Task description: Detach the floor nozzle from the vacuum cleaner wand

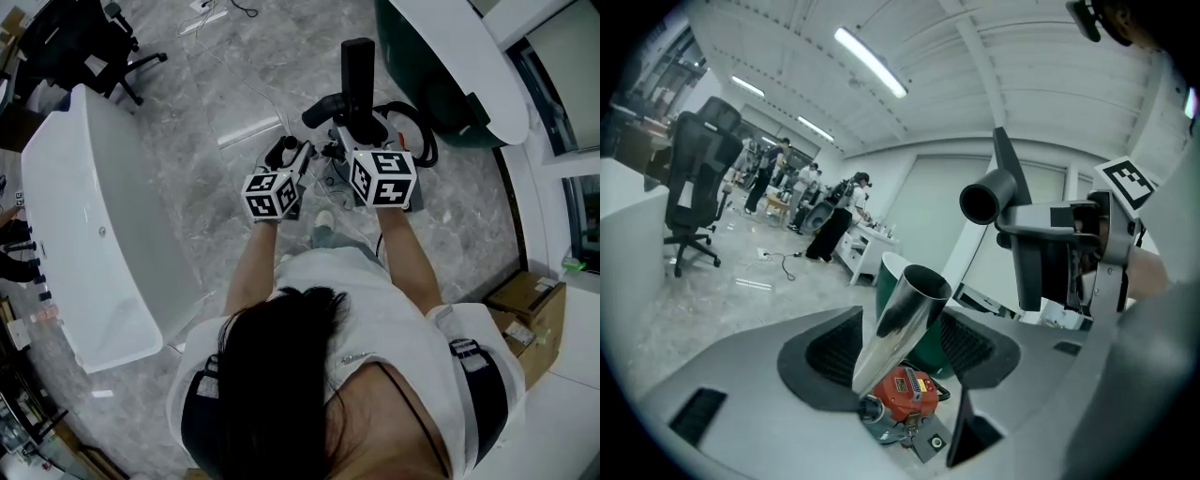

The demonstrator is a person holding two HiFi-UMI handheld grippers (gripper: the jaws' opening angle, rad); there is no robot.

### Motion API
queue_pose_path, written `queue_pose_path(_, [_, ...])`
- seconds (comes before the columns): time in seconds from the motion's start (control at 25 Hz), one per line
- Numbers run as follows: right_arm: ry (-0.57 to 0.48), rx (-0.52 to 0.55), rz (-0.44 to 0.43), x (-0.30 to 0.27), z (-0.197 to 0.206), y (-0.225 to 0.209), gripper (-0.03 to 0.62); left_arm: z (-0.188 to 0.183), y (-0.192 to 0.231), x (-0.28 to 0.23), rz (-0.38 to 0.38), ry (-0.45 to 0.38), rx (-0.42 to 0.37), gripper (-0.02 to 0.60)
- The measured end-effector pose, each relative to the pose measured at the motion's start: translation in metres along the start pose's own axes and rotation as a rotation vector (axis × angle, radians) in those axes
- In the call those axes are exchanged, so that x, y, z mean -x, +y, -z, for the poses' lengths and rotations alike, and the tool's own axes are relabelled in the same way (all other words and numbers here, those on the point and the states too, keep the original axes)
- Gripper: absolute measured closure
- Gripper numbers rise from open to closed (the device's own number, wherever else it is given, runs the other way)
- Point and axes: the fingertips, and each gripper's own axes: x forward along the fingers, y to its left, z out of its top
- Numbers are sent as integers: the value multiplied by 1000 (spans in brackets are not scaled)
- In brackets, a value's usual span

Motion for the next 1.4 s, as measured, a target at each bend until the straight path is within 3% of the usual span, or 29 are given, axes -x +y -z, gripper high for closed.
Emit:
queue_pose_path(0.28, [1, -2, 9, 3, 2, 4, 358, -18, 3, 31, -19, -67, -27, 328])
queue_pose_path(0.84, [-8, -18, 21, 18, 9, 23, 358, -104, -39, 90, -1, -269, -105, 335])
queue_pose_path(1.04, [-25, -15, 31, 27, 7, 31, 358, -112, -41, 100, -58, -208, -94, 510])
queue_pose_path(1.4, [-39, 10, 44, 48, 11, 48, 358, -125, -46, 125, -116, -207, -86, 554])
